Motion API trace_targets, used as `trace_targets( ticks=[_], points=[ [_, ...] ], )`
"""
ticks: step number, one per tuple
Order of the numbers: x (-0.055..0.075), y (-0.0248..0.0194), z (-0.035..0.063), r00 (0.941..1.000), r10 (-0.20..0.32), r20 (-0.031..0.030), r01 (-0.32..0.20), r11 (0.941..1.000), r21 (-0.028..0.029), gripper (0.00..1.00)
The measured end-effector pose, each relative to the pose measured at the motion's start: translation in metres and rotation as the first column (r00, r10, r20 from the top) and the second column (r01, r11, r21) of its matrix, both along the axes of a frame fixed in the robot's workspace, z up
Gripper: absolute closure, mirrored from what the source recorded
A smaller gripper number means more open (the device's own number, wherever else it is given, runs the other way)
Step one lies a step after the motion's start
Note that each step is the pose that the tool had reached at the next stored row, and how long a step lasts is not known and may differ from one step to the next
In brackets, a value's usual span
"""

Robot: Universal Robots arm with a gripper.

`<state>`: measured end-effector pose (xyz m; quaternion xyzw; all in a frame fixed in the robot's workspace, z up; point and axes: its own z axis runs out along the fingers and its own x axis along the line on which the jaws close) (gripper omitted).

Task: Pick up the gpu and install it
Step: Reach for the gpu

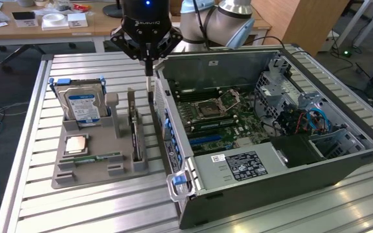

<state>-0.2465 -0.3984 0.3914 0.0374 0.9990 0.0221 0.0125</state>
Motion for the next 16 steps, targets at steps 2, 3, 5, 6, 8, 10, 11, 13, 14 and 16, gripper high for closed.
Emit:
trace_targets(
  ticks=[2,3,5,6,8,10,11,13,14,16],
  points=[
    [-0.002,0.0000,0.0000,1.0000,0.000,0.0000,0.000,1.0000,0.0000,0.89],
    [-0.003,0.0000,0.0000,1.0000,0.000,0.0000,0.000,1.0000,0.0000,0.89],
    [-0.004,0.0000,-0.0001,1.0000,0.000,0.0001,0.000,1.0000,0.0000,0.89],
    [-0.005,0.0000,0.0000,1.0000,0.000,0.0000,0.000,1.0000,0.0000,0.89],
    [-0.006,0.0000,-0.0001,1.0000,0.000,0.0000,0.000,1.0000,0.0000,0.89],
    [-0.008,0.0000,-0.0001,1.0000,0.000,0.0000,0.000,1.0000,0.0000,0.89],
    [-0.009,0.0000,-0.0001,1.0000,0.000,0.0000,0.000,1.0000,0.0000,0.89],
    [-0.011,0.0000,-0.0001,1.0000,0.000,0.0001,0.000,1.0000,0.0001,0.89],
    [-0.012,0.0000,-0.0001,1.0000,0.000,0.0001,0.000,1.0000,0.0001,0.89],
    [-0.013,0.0000,-0.0001,1.0000,0.000,0.0000,0.000,1.0000,0.0000,0.89]
  ],
)
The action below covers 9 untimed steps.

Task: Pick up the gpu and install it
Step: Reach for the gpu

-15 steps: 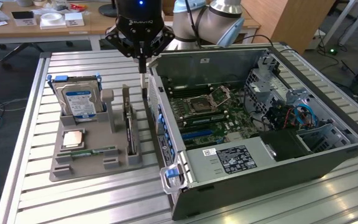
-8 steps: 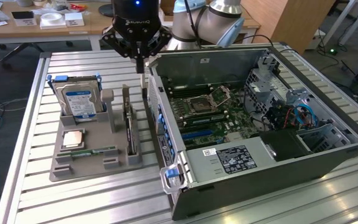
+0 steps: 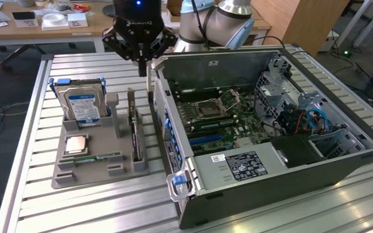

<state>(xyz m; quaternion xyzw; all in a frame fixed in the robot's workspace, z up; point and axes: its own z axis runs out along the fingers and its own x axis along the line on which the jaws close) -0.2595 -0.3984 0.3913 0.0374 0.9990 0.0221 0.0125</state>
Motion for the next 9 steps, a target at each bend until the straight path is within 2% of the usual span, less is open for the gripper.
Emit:
trace_targets(
  ticks=[9],
  points=[
    [-0.0059,0.0000,0.0000,1.0000,0.000,0.0001,0.000,1.0000,0.0000,0.89]
  ],
)
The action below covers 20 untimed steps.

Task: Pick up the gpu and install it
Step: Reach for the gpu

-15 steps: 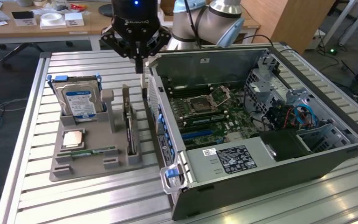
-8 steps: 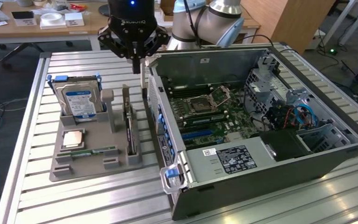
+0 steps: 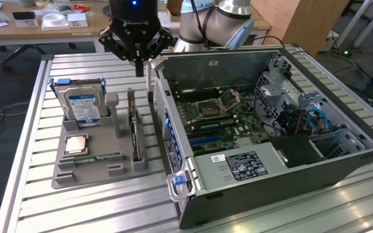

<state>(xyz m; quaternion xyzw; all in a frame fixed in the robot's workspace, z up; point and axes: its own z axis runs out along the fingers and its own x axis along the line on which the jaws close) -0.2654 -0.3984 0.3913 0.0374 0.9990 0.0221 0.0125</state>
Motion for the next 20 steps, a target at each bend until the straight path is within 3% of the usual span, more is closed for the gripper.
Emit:
trace_targets(
  ticks=[20],
  points=[
    [-0.021,0.0003,-0.0013,1.0000,0.000,0.0000,0.000,1.0000,0.0000,0.89]
  ],
)
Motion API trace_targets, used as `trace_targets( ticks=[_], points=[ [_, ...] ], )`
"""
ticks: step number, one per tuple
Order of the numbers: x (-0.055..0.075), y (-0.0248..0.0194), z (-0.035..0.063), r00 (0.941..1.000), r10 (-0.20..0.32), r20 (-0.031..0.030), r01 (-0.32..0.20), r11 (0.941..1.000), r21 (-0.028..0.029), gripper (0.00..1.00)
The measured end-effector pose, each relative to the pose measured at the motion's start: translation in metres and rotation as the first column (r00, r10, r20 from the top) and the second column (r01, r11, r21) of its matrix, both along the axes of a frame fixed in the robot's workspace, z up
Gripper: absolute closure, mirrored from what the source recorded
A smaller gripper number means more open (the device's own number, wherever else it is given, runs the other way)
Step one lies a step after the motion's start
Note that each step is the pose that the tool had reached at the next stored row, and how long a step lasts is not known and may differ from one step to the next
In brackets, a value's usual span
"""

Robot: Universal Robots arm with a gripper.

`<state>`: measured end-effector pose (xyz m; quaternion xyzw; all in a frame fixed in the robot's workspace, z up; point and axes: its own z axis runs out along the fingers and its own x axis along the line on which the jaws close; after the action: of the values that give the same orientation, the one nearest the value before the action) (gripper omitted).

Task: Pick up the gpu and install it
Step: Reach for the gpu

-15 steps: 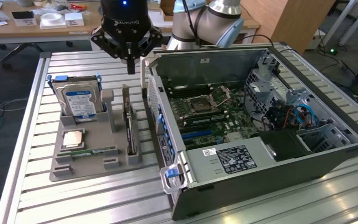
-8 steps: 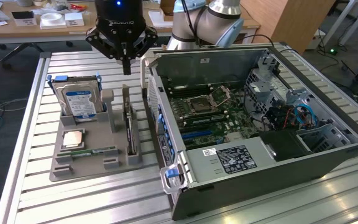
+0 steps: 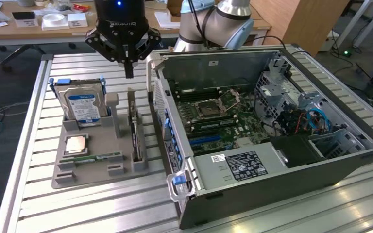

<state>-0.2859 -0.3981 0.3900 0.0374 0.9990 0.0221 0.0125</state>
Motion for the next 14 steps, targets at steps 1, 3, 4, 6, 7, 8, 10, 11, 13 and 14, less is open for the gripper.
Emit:
trace_targets(
  ticks=[1,3,4,6,7,8,10,11,13,14],
  points=[
    [-0.001,0.0000,0.0000,1.0000,0.000,-0.0001,0.000,1.0000,0.0000,0.89],
    [-0.002,-0.0003,-0.0001,1.0000,0.000,-0.0001,0.000,1.0000,0.0000,0.89],
    [-0.002,-0.0009,-0.0001,1.0000,0.000,-0.0001,0.000,1.0000,-0.0001,0.89],
    [-0.002,-0.0033,-0.0001,1.0000,0.000,-0.0001,0.000,1.0000,-0.0004,0.89],
    [-0.002,-0.0048,-0.0001,1.0000,0.000,-0.0001,0.000,1.0000,-0.0005,0.89],
    [-0.002,-0.0066,-0.0001,1.0000,0.000,-0.0001,0.000,1.0000,-0.0006,0.89],
    [-0.002,-0.0102,-0.0001,1.0000,0.000,-0.0001,0.000,1.0000,-0.0008,0.89],
    [-0.002,-0.0121,-0.0001,1.0000,0.000,-0.0002,0.000,1.0000,-0.0010,0.89],
    [-0.003,-0.0163,-0.0001,1.0000,0.000,-0.0001,0.000,1.0000,-0.0013,0.89],
    [-0.003,-0.0185,-0.0001,1.0000,0.000,0.0000,0.000,1.0000,-0.0013,0.89]
  ],
)
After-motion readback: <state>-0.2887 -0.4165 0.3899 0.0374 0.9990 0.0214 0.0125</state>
